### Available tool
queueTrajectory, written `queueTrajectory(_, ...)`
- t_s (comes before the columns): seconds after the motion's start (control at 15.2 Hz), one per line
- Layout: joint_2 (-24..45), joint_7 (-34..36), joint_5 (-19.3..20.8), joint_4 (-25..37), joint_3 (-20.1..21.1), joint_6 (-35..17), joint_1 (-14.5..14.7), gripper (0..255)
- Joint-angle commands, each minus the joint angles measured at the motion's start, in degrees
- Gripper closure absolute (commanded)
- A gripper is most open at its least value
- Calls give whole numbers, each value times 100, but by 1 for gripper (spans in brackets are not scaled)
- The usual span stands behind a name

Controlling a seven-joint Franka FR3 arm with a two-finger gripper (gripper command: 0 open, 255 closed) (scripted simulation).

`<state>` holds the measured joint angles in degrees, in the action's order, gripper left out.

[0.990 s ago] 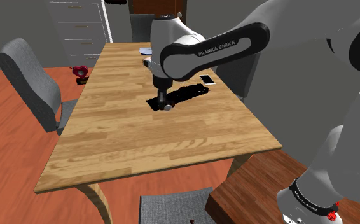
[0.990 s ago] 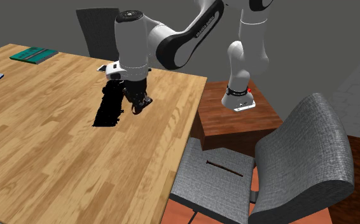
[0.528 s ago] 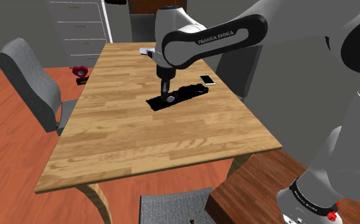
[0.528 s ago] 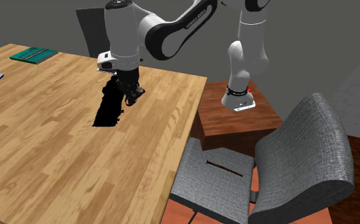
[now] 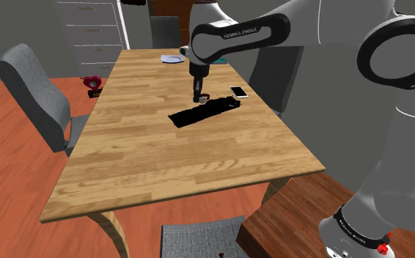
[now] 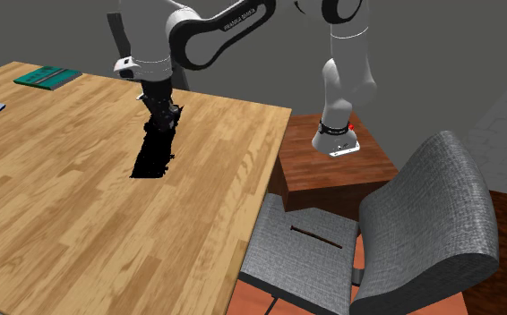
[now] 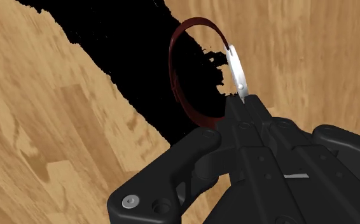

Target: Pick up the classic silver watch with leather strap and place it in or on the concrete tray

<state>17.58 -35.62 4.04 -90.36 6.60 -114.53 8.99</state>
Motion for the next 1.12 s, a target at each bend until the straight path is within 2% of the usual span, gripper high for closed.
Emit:
queueTrajectory(0.0,217,-231,-27,347,-68,123,-133,255)
queueTrajectory(0.46,1218,-940,-120,1967,-252,724,-578,255)
queueTrajectory(1.06,1251,-922,-109,1325,-256,50,-592,255)
